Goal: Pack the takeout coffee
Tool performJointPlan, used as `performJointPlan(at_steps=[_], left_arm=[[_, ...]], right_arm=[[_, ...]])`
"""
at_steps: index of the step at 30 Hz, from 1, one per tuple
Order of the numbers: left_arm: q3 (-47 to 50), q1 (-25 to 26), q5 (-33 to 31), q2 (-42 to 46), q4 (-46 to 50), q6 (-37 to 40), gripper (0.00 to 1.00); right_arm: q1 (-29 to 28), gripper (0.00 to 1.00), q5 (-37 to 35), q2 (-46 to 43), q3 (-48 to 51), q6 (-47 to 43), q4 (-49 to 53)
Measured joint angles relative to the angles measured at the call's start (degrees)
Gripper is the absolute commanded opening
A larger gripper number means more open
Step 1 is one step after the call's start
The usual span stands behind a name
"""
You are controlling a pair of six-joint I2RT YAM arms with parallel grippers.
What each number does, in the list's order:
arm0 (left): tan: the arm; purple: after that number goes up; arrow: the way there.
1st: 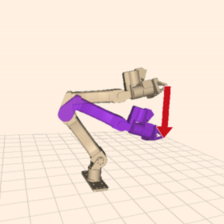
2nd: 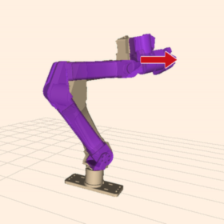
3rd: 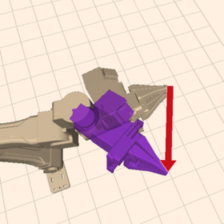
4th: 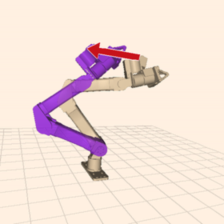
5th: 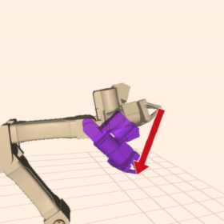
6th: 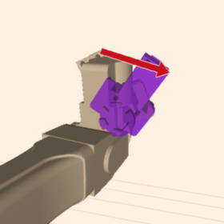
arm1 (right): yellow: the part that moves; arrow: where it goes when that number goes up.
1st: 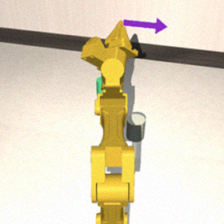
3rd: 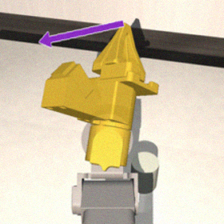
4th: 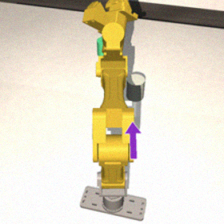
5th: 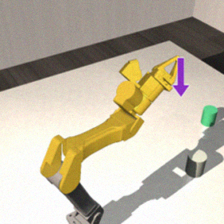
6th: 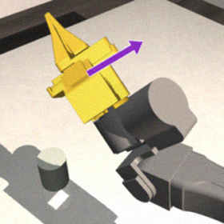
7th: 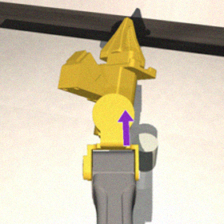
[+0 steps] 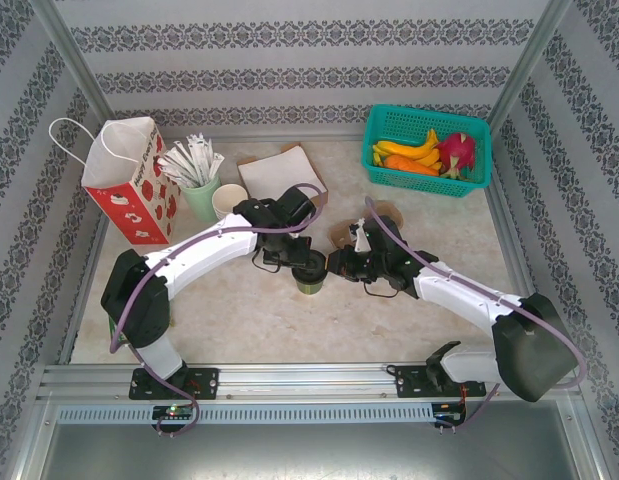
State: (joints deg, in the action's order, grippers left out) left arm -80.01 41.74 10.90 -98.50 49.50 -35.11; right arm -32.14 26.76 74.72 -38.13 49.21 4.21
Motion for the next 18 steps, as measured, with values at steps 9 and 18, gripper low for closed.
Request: performJointPlan(at_steps=[9,18], left_arm=[[1.6,-0.8,1.9,0.6,-1.3,-1.4,0.0],[-2.8,-0.6,-0.9,-0.2,1.6,5.2,0.0]], right_arm=[[0.0,0.3,-0.2,-1.1,1.7,1.0,-2.9],[3.0,0.48,1.7,-2.3,0.5,1.6,-1.0]])
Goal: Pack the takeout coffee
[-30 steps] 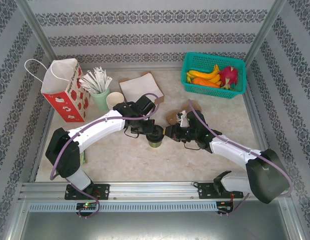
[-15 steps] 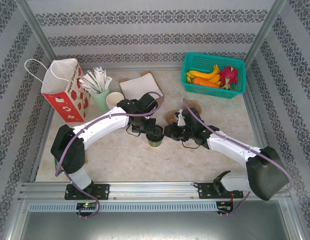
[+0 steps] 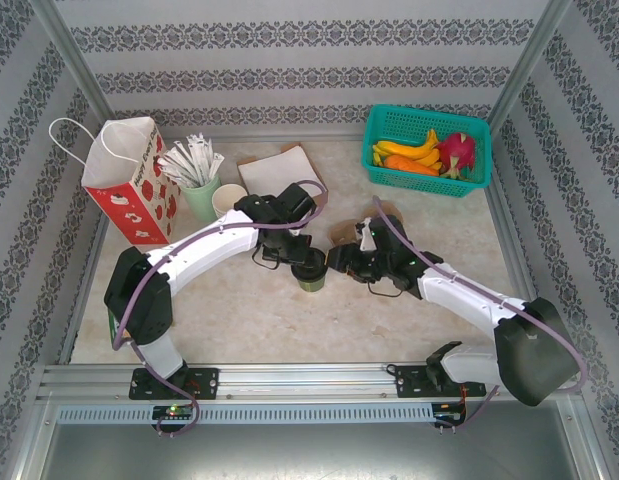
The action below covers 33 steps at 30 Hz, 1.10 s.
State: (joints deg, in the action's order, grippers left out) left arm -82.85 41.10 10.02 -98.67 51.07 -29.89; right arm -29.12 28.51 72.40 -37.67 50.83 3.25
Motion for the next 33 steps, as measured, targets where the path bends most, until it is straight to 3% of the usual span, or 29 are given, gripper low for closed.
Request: performJointPlan(at_steps=[15,33], left_arm=[[-6.3,0.1,-0.7,-1.7,5.8,10.1,0.0],[-3.8,0.1,-1.5,-2.4,6.1,11.1,0.0]], right_arm=[[3.4,0.43,8.0,7.1,-6.5,1.9,-0.5],[2.5,0.38,12.2,12.7,-6.6,1.9,-1.6]])
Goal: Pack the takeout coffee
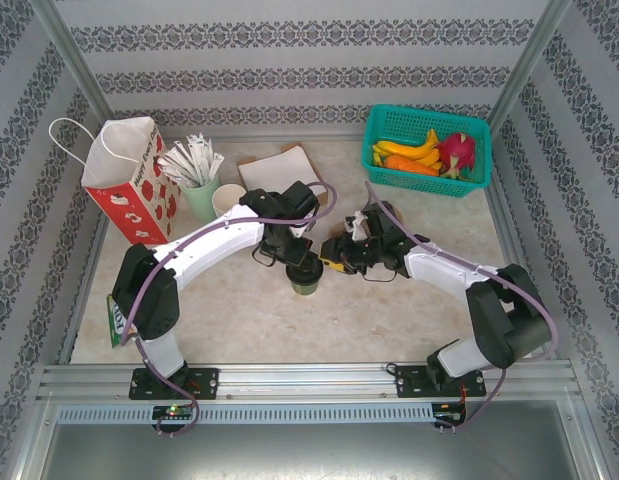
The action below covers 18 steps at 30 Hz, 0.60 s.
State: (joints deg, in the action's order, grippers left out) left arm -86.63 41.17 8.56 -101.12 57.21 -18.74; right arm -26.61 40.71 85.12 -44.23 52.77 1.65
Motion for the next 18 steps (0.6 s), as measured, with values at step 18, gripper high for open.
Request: performJointPlan(at_steps=[18], left_arm=[[5.2,0.1,-0.2,3.4,-5.3,-2.5,0.0]], right_arm=[[-2.8,0.36,1.4,9.9,-5.8,1.1,-8.3]])
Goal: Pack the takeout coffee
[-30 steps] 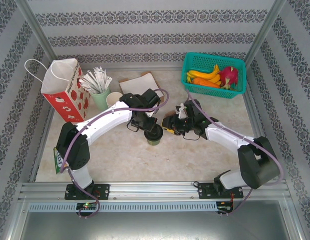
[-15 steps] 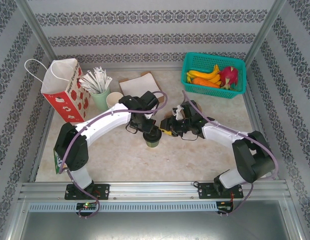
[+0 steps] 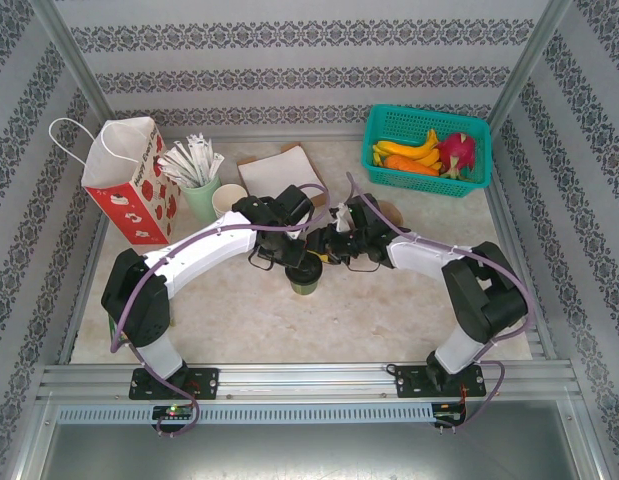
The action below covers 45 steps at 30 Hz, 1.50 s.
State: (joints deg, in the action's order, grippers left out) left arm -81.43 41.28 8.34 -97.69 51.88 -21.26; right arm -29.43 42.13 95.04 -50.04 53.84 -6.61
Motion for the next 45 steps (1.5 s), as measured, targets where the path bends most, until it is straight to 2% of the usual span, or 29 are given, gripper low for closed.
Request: performJointPlan(at_steps=[18,26,29,34,35,37,39,42,45], left_arm=[[0.0,0.7,0.0,0.0,0.2,-1.5,0.0],[0.0,1.4,-1.2,0.2,0.2,-2.9,0.0],[-0.2,1.6,-2.2,0.2,0.4,-4.0,0.0],[-0.8,1.7,-4.2,-0.2,0.5,-6.9,0.0],[-0.9,1.7,-4.6,-0.3,0.7,-7.6,0.0],[-1.2,1.7,-5.6,-0.5,1.1,-9.2,0.0],[-1.6,1.7,-6.3,-0.8,1.6,-10.5,0.0],[-2.9,1.7,-7.6,-1.7,2.8,-11.9,0.0],[-5.1,1.7,-9.0,-3.2,4.8,-13.0,0.0]], right_arm=[[-0.9,0.35,1.5,3.8,-1.2,0.0,-3.3],[-0.8,0.48,-1.5,1.7,-1.1,-1.6,0.3],[-0.4,0.6,-3.4,-1.4,0.1,-2.6,2.6],[0.9,0.71,-7.1,-7.5,3.1,-4.5,5.2],[1.2,0.75,-7.6,-8.4,3.7,-4.8,5.4],[1.6,0.9,-8.8,-10.5,4.9,-5.5,5.7],[1.7,0.96,-10.0,-12.3,6.1,-6.1,5.8],[1.7,0.98,-11.8,-15.5,8.3,-6.4,5.8],[1.7,0.96,-13.0,-18.7,10.5,-7.0,5.8]])
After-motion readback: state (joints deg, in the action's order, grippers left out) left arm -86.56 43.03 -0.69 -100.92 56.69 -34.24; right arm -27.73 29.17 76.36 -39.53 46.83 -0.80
